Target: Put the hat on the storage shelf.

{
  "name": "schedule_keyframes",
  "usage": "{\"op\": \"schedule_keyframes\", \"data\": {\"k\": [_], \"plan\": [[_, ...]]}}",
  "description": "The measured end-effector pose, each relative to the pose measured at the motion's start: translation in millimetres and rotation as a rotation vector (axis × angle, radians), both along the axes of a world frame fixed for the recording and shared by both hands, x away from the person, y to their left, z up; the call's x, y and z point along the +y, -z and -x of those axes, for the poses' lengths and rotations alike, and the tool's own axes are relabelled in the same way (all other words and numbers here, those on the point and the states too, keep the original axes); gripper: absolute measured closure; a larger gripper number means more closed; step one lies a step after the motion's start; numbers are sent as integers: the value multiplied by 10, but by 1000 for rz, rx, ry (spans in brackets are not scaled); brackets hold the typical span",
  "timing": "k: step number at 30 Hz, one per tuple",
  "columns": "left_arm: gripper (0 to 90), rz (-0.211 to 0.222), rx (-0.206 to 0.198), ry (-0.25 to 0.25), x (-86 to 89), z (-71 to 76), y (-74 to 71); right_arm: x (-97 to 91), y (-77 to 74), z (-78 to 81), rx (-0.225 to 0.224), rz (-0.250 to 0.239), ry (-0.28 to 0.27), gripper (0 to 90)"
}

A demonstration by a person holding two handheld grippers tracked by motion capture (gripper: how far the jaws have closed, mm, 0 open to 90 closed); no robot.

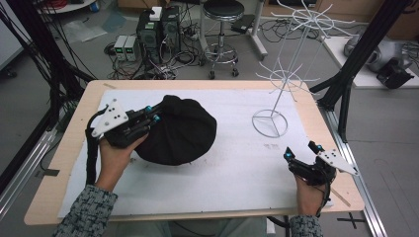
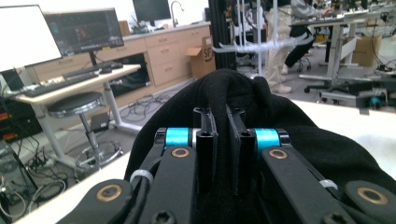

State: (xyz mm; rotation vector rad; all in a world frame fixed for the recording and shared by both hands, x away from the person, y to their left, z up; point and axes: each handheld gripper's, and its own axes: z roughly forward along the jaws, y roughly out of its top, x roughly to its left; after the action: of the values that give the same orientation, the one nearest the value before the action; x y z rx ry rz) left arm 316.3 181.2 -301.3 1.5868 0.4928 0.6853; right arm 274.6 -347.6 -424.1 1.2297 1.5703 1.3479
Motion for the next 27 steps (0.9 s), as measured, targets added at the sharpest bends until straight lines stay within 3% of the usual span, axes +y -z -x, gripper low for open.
{"op": "schedule_keyframes", "data": {"k": [13, 22, 27], "plan": [[836, 34, -66, 23, -44, -217, -669, 6, 10, -13, -6, -4, -6, 100], [836, 101, -117, 33, -124, -358, -1089, 1, 16, -10, 0, -5, -7, 100], [836, 90, -134, 51, -199, -436, -1280, 5, 19, -20, -1, 0, -11, 100]]}}
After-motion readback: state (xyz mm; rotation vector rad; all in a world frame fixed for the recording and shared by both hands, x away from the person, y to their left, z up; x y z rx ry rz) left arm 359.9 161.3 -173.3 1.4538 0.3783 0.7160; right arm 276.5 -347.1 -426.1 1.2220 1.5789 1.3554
